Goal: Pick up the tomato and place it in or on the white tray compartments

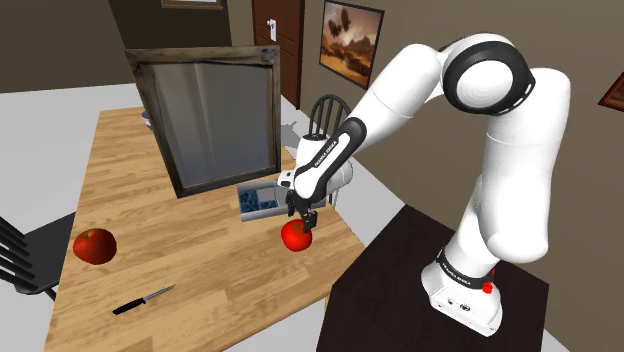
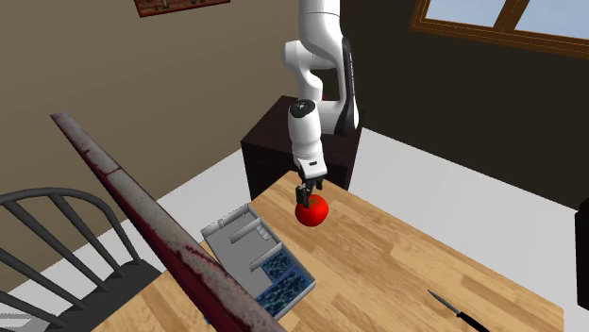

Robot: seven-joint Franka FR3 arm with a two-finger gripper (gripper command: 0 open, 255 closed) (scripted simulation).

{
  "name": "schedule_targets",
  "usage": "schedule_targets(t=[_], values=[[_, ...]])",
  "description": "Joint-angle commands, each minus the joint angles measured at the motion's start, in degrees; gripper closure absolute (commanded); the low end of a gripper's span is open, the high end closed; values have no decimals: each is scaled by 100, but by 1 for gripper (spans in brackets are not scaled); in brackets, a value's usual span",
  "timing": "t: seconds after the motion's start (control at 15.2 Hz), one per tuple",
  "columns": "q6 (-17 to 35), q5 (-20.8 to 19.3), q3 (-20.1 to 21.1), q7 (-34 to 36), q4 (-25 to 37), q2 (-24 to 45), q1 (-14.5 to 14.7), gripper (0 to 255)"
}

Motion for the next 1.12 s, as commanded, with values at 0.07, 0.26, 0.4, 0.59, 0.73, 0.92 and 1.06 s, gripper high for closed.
schedule_targets(t=[0.07, 0.26, 0.4, 0.59, 0.73, 0.92, 1.06], values=[[2, 2, 1, -5, 3, 5, -3, 0], [2, 2, 1, -4, 2, 4, -3, 255], [2, 2, 1, -4, 2, 4, -3, 255], [2, 2, 1, -4, 2, 4, -3, 255], [3, 2, 1, -4, 1, 3, -2, 255], [-62, -38, -26, 35, -13, -76, 15, 255], [-194, -120, -77, 113, -38, -236, 49, 255]])
